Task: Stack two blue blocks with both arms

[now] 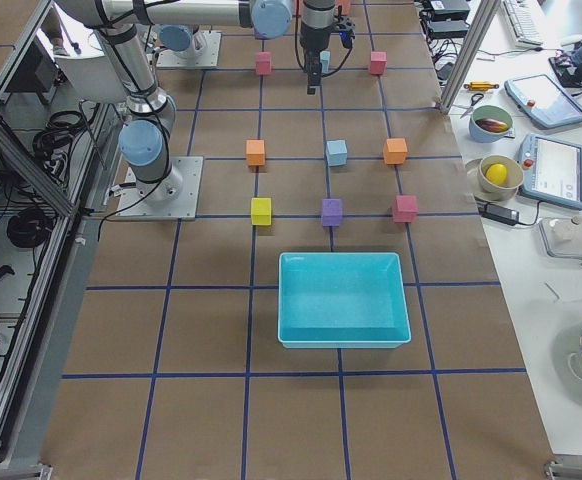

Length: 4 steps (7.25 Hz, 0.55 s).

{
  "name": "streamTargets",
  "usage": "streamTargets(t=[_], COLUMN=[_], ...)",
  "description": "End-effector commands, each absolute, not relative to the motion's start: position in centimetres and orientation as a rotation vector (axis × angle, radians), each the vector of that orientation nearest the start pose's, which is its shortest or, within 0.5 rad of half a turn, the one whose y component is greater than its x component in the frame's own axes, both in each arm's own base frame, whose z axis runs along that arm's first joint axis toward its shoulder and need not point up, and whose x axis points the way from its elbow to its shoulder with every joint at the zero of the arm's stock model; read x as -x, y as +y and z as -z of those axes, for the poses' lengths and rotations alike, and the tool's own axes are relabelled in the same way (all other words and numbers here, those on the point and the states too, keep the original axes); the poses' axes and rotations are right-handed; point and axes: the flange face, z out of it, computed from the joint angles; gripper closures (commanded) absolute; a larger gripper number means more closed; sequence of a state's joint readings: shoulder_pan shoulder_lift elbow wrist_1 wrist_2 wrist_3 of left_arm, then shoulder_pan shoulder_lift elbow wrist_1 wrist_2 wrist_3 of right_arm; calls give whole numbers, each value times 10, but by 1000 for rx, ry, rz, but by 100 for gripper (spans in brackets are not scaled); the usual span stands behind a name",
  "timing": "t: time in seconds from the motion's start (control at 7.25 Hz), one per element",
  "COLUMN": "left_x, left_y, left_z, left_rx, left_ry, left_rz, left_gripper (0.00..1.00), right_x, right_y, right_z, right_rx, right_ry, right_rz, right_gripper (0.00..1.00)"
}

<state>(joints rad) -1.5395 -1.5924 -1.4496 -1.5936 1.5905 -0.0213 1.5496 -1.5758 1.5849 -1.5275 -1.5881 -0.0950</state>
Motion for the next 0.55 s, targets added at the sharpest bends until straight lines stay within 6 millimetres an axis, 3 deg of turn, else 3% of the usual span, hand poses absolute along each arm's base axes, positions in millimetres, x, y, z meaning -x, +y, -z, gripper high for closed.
streamTargets(t=[0.0, 0.41], left_x=[116, 116], left_y=[-510, -510], left_z=[-534, -534], left_rx=[82, 82], left_ry=[3118, 3120], left_rz=[117, 115], left_gripper=[0, 0], right_x=[-119, -119], right_y=[-489, -488], right_z=[-483, -482], right_rx=[112, 107], right_ry=[3157, 3159], right_rz=[-58, -58], right_gripper=[0, 0])
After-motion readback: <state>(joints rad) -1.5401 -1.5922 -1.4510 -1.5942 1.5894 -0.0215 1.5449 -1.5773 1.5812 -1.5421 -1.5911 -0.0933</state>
